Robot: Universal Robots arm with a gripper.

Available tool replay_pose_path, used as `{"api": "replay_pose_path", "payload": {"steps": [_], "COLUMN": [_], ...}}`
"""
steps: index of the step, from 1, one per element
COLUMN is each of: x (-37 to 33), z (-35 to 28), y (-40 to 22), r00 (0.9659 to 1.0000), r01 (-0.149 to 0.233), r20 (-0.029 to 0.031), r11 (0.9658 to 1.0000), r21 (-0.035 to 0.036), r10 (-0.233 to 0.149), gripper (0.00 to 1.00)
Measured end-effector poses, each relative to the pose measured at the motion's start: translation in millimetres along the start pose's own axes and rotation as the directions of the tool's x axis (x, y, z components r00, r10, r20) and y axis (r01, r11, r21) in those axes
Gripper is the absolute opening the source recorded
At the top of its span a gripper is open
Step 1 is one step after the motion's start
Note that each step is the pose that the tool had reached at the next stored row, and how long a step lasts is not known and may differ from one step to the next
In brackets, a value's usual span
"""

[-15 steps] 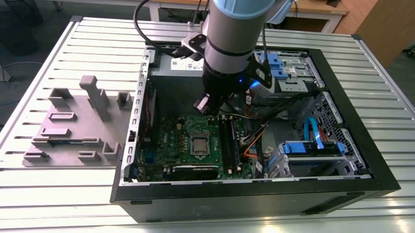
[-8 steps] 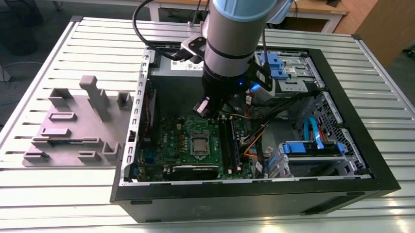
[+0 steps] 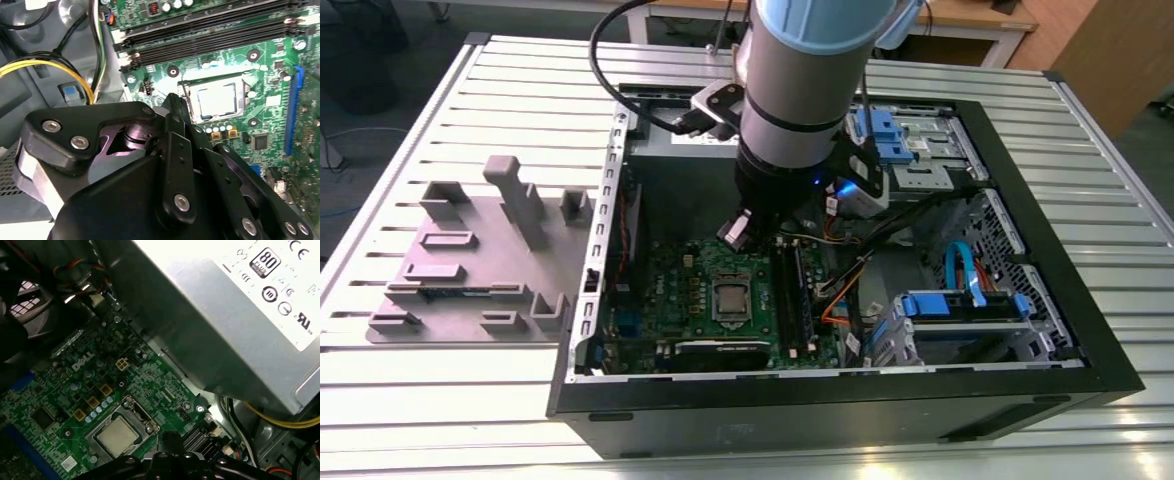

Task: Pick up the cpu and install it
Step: 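Install the first cpu locking lever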

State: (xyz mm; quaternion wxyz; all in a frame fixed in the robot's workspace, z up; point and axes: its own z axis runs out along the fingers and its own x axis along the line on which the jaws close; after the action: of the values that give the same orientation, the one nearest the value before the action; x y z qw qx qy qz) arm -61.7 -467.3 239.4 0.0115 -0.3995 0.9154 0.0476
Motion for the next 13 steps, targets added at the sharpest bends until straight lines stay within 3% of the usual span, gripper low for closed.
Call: {"api": "replay_pose_path", "payload": {"steps": [7,13], "x": [7.5,11.6], "z": [1.9,10.8], "y": [-6.9,-10.9], "r00": [1.0000,0.9998], "r01": [0.001,-0.002], "r20": [-0.0028,-0.0174], "r11": [1.0000,0.9999], "r21": [-0.0030,-0.0164], "r10": [-0.001,0.001], "gripper": [0.11,0.11]}}
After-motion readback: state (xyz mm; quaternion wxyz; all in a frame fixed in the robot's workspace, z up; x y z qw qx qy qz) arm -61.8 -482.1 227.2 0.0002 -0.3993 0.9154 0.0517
